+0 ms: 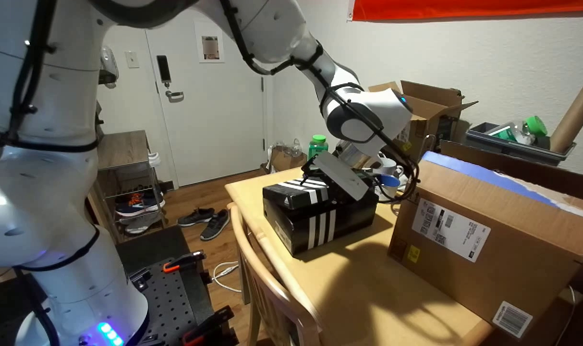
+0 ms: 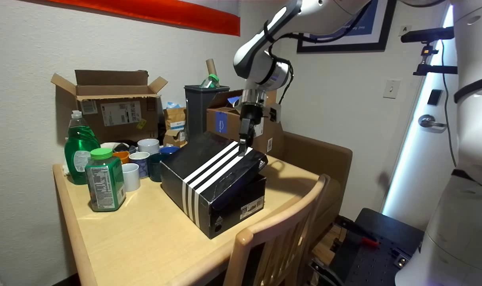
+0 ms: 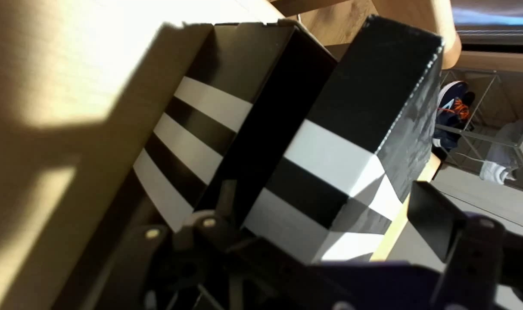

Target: Open the shoe box and put the right shoe on the table

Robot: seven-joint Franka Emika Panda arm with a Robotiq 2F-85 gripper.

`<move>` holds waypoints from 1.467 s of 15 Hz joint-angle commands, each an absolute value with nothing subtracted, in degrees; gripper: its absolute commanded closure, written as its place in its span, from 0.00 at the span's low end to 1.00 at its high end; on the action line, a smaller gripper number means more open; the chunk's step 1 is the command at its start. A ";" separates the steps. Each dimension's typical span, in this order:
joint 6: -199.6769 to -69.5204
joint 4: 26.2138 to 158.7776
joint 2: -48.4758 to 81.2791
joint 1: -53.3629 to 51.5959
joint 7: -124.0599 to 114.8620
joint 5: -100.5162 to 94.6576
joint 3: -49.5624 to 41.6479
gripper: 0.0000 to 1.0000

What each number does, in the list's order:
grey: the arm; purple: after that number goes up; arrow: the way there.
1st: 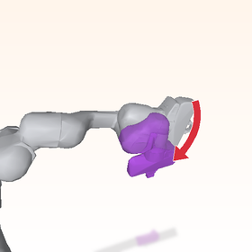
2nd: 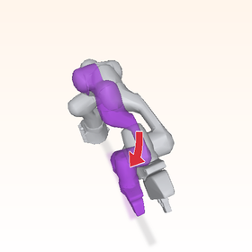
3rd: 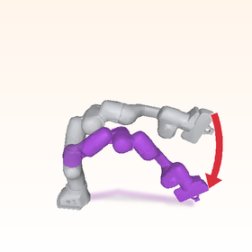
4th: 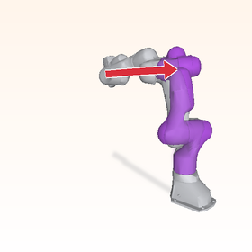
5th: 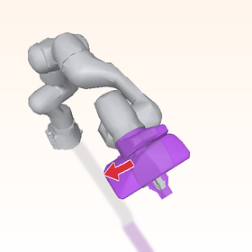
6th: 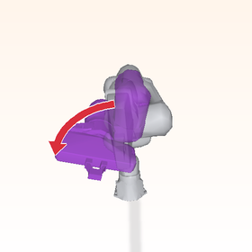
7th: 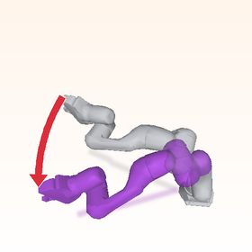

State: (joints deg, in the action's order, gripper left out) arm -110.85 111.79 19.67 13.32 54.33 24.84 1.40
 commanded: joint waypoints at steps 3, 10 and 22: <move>-111.58 112.53 14.79 10.74 50.73 23.23 0.57 0.28; -110.60 110.08 13.04 6.99 45.24 19.98 1.48 0.00; -110.80 104.21 9.71 -3.76 21.85 9.55 5.44 0.00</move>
State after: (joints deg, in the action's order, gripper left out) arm -110.85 105.12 11.55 -1.41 29.52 13.43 4.21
